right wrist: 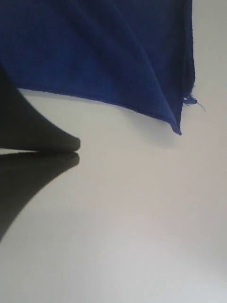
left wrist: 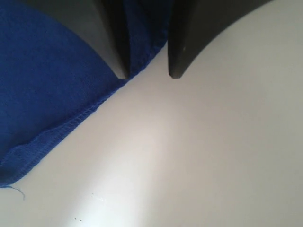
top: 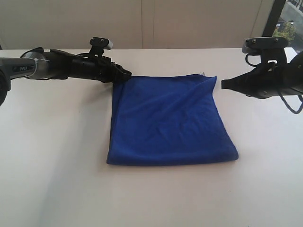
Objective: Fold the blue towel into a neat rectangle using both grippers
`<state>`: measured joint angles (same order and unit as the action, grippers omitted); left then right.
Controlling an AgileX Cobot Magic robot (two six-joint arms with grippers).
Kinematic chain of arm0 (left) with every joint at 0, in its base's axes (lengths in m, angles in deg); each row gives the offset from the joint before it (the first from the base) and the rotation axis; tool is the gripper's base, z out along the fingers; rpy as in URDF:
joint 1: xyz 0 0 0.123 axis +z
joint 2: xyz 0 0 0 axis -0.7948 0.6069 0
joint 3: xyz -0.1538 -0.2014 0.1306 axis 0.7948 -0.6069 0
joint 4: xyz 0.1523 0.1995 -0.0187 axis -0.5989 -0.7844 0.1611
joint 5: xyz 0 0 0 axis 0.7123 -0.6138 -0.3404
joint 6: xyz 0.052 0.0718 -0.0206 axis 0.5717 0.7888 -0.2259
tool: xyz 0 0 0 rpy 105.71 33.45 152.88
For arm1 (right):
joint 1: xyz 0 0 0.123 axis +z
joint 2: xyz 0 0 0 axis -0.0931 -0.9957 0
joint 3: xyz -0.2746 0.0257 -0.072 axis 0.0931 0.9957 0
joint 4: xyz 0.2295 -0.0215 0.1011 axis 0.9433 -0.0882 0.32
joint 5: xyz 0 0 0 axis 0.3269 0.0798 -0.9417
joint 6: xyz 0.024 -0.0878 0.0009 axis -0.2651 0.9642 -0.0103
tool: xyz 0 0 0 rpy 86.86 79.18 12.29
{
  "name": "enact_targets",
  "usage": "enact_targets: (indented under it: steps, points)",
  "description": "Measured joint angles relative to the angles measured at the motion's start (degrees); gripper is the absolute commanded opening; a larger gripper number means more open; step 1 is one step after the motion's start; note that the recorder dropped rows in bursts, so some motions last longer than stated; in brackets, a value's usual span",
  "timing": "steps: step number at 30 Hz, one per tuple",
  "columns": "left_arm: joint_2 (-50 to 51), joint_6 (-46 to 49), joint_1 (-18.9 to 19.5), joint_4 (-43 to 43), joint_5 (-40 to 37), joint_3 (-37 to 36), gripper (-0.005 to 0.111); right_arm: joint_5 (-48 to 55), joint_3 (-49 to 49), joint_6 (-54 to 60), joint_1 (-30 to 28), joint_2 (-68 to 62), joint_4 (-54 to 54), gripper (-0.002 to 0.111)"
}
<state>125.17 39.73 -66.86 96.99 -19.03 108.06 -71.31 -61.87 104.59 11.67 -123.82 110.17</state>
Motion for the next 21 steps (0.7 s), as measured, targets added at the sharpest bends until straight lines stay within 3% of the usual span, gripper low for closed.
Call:
enact_targets:
  steps: [4,10,21]
  points:
    - [0.0,0.22,0.0,0.0,-0.59,0.0,0.026,0.01,0.0,0.25,0.0,0.0,0.0,0.0]
    - [0.0,0.35,0.0,0.0,-0.83,0.0,0.0,0.01,0.0,1.08,0.0,0.0,0.0,0.0]
    - [-0.15,1.09,0.0,-0.4,-1.07,0.0,0.0,-0.02,0.0,1.44,0.0,0.0,0.0,0.0]
